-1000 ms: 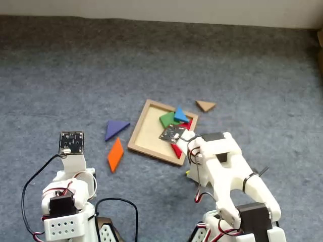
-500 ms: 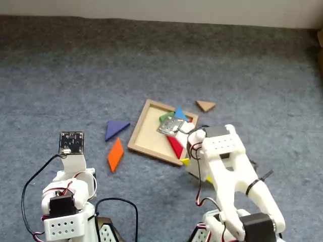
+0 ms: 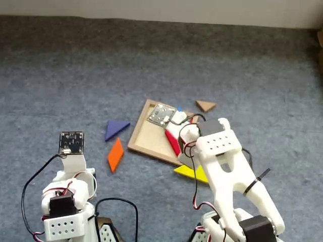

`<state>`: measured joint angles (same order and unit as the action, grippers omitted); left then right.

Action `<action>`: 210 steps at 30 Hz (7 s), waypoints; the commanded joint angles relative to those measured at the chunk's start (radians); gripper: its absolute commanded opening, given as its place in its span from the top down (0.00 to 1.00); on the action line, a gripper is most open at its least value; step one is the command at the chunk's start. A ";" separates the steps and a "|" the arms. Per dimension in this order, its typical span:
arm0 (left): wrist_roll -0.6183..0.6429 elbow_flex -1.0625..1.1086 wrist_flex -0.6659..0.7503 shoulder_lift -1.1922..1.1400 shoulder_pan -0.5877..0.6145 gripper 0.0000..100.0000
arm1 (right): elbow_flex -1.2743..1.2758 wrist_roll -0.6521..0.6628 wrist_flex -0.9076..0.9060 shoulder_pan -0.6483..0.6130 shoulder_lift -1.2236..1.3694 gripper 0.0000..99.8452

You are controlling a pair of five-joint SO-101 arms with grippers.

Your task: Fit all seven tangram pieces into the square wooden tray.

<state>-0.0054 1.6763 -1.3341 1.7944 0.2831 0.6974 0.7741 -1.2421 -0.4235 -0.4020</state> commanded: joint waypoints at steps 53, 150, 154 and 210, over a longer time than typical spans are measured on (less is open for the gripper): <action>-0.003 0.019 0.002 0.027 0.012 0.99 | 0.395 -0.018 0.245 -0.077 -0.039 0.74; -0.003 0.019 0.002 0.027 0.012 0.99 | -0.631 -0.183 0.147 -0.243 0.642 0.83; -0.003 0.019 0.002 0.027 0.010 0.99 | -0.638 -0.219 0.107 -0.240 0.644 0.74; -0.005 0.019 0.002 0.028 0.010 0.99 | -0.446 -0.106 -0.081 -0.125 0.312 0.95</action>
<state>-0.0054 1.6763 -1.3341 1.7944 0.2831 0.2923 0.6559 -1.2697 -0.5877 0.0721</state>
